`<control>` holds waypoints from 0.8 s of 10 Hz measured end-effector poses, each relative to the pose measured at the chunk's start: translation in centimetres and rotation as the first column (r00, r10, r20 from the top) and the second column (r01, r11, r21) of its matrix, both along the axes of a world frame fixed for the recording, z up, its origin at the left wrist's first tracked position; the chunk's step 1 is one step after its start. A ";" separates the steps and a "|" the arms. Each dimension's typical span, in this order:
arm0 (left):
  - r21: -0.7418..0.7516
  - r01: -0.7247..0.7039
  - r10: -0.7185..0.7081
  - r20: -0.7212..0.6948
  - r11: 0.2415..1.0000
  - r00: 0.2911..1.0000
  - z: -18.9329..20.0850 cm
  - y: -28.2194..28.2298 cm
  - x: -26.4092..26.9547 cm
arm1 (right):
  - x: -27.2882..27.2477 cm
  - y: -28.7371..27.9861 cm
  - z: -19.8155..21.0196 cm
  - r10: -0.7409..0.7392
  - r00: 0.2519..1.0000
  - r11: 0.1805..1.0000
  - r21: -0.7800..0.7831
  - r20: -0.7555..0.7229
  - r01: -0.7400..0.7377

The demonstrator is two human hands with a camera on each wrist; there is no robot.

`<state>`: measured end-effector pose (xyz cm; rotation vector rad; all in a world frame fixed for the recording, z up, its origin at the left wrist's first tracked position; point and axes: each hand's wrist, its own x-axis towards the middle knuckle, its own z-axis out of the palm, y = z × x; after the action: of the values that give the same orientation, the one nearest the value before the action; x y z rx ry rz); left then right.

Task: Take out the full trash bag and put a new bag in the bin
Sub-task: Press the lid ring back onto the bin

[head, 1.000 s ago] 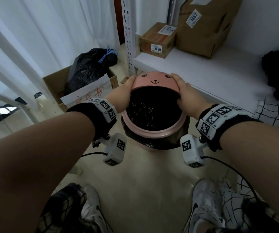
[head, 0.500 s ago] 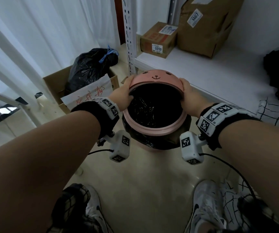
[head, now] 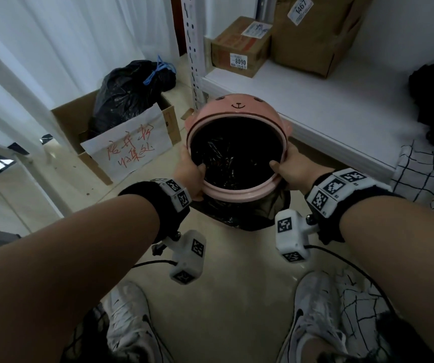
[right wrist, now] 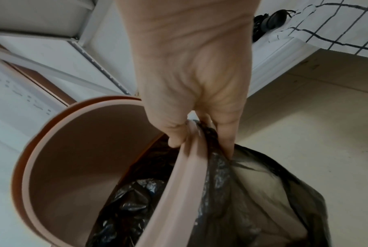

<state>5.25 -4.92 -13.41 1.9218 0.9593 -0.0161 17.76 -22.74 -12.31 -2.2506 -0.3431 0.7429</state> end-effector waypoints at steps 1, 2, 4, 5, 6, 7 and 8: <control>0.030 -0.005 0.005 0.024 1.000 1.000 -0.1 0.2 -0.1 | 0.3 -0.6 -0.8 -0.039 0.997 0.995 0.089 -0.065 0.045; 0.025 0.005 -0.006 0.032 1.000 0.999 0.3 -0.1 -0.3 | 0.0 -0.5 -0.5 -0.068 0.994 0.985 0.151 -0.086 0.081; -0.036 0.021 -0.022 -0.004 0.999 1.000 0.1 0.0 0.1 | 0.0 -1.1 -1.6 -0.106 0.991 0.974 0.192 -0.081 0.120; 0.002 0.042 -0.042 0.009 0.999 0.999 -0.9 0.6 0.3 | 0.3 -1.1 -2.5 -0.080 0.992 0.973 0.208 -0.099 0.099; 0.003 0.031 -0.031 0.001 1.000 1.000 0.1 0.5 0.4 | 0.3 -0.8 -1.7 -0.086 0.992 0.984 0.147 -0.093 0.099; 0.045 0.054 -0.051 -0.062 0.998 0.997 0.9 0.7 0.4 | 0.5 -0.8 -0.4 -0.035 0.998 0.999 -0.028 -0.055 0.034; 0.093 0.160 -0.145 -0.147 0.983 0.978 1.8 1.7 0.2 | 0.6 -1.1 1.1 0.047 0.999 0.989 -0.137 -0.024 -0.049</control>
<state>5.49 -3.25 -11.61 2.1095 0.9171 -0.1961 18.37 -23.82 -11.21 -2.3692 -0.3463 0.8377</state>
